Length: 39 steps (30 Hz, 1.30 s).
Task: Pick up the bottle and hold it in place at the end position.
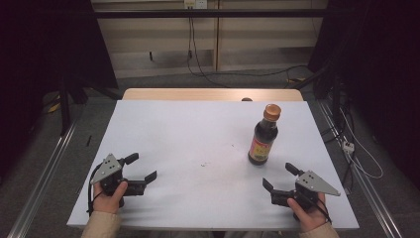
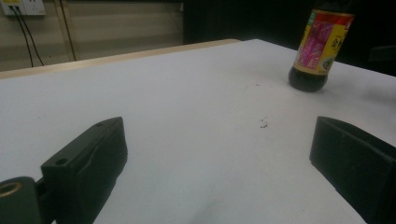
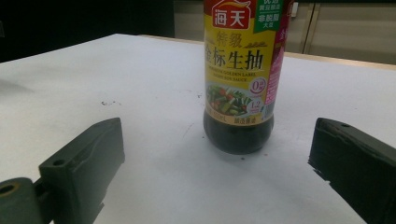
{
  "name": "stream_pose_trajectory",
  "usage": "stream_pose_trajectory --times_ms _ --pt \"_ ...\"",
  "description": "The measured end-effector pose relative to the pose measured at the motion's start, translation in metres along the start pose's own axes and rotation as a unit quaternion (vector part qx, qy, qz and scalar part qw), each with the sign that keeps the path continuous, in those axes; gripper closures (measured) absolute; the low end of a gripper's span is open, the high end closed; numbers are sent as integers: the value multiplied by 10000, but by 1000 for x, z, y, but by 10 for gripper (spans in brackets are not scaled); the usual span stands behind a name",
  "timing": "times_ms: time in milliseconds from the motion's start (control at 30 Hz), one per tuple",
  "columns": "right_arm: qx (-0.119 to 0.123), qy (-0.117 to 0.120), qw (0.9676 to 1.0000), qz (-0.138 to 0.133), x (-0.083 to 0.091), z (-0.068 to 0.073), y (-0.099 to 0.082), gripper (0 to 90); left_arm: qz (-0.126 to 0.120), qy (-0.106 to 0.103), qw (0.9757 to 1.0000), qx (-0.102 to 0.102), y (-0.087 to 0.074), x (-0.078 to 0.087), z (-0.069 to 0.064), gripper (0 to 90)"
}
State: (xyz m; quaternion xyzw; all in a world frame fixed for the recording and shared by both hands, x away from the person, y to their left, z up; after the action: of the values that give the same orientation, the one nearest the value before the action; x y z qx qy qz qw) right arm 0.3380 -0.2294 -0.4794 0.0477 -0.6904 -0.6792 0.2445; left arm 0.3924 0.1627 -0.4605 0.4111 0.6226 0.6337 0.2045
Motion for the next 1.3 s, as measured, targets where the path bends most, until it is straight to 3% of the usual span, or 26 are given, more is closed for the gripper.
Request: stream_pose_trajectory --times_ms 300,667,1300 --pt "-77 -57 9999 -68 0 -2 4 25 -22 -12 10000 -14 1 0 -1 38" --pt "38 -256 9996 -100 -8 -8 14 26 -16 -96 9999 -82 2 -3 -4 38" --pt "-19 -482 9986 -231 -44 -18 48 42 16 -133 9998 -110 1 -5 -5 38"
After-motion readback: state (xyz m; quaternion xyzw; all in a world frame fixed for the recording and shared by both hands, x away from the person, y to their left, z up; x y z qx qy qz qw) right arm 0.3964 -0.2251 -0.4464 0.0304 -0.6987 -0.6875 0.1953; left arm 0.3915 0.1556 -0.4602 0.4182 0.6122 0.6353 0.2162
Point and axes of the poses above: each handheld gripper's, and its own axes: x roughly backward along the jaws, y roughly out of its top, z roughly to its left, the point moved 10 cm from there along -x, roughly forward along the jaws, and after that the axes turned 3 degrees about -y, right-handed, at the moved point
